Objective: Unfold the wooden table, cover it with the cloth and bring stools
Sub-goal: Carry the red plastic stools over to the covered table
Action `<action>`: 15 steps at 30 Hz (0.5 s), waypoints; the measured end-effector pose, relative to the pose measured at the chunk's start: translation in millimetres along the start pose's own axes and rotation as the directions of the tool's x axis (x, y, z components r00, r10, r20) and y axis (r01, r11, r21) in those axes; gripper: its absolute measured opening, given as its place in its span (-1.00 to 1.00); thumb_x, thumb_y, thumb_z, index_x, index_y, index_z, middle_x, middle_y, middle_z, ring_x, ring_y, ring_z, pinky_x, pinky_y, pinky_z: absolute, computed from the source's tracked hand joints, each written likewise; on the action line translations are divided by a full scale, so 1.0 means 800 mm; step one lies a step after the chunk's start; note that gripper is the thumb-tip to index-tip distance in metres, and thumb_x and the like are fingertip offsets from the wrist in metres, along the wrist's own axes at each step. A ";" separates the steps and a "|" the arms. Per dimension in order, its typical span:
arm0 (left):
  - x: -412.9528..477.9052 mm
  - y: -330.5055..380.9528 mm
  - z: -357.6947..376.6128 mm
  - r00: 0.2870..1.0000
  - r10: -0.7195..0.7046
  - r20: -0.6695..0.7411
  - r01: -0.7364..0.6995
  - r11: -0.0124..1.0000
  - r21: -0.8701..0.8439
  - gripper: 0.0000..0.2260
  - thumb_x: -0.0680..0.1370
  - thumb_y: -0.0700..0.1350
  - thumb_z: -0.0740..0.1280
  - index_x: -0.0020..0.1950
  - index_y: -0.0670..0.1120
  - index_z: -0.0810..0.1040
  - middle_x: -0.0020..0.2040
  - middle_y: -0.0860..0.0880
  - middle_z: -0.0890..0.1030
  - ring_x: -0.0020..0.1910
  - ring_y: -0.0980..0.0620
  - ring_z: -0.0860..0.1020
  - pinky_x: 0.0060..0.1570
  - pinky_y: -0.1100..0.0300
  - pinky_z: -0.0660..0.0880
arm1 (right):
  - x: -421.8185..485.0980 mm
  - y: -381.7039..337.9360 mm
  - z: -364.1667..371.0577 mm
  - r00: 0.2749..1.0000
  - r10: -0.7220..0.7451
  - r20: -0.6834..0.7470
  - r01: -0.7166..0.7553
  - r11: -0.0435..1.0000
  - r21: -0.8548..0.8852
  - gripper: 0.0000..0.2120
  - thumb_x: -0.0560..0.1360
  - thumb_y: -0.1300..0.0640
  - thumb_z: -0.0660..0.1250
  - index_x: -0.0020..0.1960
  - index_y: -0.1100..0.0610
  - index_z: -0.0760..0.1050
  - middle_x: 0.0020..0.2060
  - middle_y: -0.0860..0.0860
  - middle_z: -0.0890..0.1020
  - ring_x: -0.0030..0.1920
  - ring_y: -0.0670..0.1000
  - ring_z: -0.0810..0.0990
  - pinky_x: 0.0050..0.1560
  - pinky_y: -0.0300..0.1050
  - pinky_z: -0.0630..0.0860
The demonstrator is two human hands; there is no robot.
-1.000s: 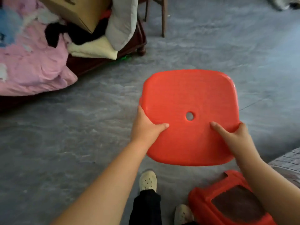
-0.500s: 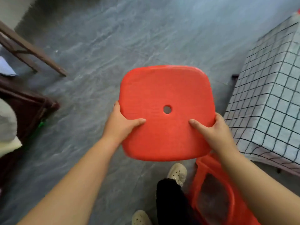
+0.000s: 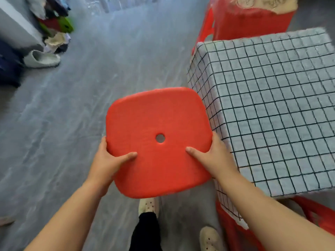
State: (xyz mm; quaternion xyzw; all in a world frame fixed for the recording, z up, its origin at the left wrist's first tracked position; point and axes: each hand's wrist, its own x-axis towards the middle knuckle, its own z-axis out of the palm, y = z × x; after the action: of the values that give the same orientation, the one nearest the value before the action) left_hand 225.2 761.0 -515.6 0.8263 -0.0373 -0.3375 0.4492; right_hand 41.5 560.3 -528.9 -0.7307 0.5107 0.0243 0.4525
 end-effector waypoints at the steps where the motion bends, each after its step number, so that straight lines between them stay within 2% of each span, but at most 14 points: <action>1: 0.012 0.002 -0.004 1.000 0.006 0.006 -0.006 1.000 0.014 -0.26 0.11 -0.01 0.61 0.24 0.00 0.42 0.13 0.03 0.59 0.06 0.09 0.58 0.09 0.06 0.51 | 0.007 -0.005 0.008 1.000 0.016 0.000 -0.016 1.000 -0.002 -0.29 0.24 -0.21 0.49 0.25 0.05 0.33 0.14 0.06 0.55 0.16 0.11 0.52 0.11 0.01 0.47; 3: 0.035 0.000 -0.015 1.000 0.013 0.017 -0.013 0.999 0.033 -0.36 0.23 -0.12 0.60 0.24 0.00 0.44 0.12 0.02 0.60 0.06 0.07 0.58 0.10 0.04 0.51 | 0.021 -0.015 0.026 0.999 0.043 -0.010 -0.043 0.999 0.022 -0.28 0.21 -0.23 0.49 0.25 0.05 0.35 0.13 0.06 0.57 0.14 0.12 0.54 0.11 0.05 0.49; 4: 0.049 0.001 -0.022 0.999 0.015 0.031 -0.016 0.999 0.046 -0.37 0.23 -0.11 0.60 0.24 0.01 0.45 0.12 0.03 0.60 0.06 0.07 0.59 0.08 0.06 0.52 | 0.028 -0.019 0.035 0.998 0.069 -0.015 -0.068 0.997 0.032 -0.26 0.20 -0.24 0.49 0.25 0.05 0.35 0.13 0.06 0.57 0.13 0.12 0.55 0.10 0.07 0.50; 9: 0.118 -0.027 -0.043 0.993 -0.018 0.115 0.006 0.995 0.098 -0.31 0.15 -0.06 0.60 0.23 0.00 0.44 0.11 0.02 0.61 0.06 0.05 0.59 0.08 0.02 0.53 | 0.065 -0.029 0.087 0.983 0.178 0.033 -0.178 0.984 0.002 -0.07 0.11 -0.34 0.45 0.32 0.09 0.29 0.18 0.10 0.54 0.16 0.14 0.53 0.12 0.09 0.49; 12: 0.132 -0.054 -0.056 0.989 -0.060 0.137 0.043 0.992 0.120 -0.28 0.15 -0.02 0.58 0.26 0.02 0.43 0.13 0.03 0.61 0.08 0.05 0.59 0.06 0.05 0.53 | 0.065 -0.029 0.119 0.979 0.204 -0.013 -0.204 0.973 -0.108 0.00 0.08 -0.39 0.42 0.36 0.09 0.25 0.18 0.12 0.52 0.18 0.19 0.51 0.12 0.13 0.49; 15: 0.141 -0.062 -0.065 0.985 -0.077 0.157 0.055 0.988 0.144 -0.30 0.21 -0.07 0.60 0.29 0.01 0.40 0.16 0.02 0.59 0.08 0.05 0.59 0.07 0.04 0.53 | 0.065 -0.035 0.129 0.972 0.229 -0.048 -0.232 0.970 -0.069 0.08 -0.01 -0.43 0.39 0.37 0.08 0.25 0.20 0.13 0.51 0.19 0.19 0.50 0.15 0.14 0.47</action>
State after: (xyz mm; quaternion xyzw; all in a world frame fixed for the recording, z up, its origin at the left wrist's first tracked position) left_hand 330.9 786.6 -593.4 0.8262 -0.0696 -0.4149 0.3746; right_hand 131.6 595.0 -598.1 -0.6830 0.5996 0.0812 0.4091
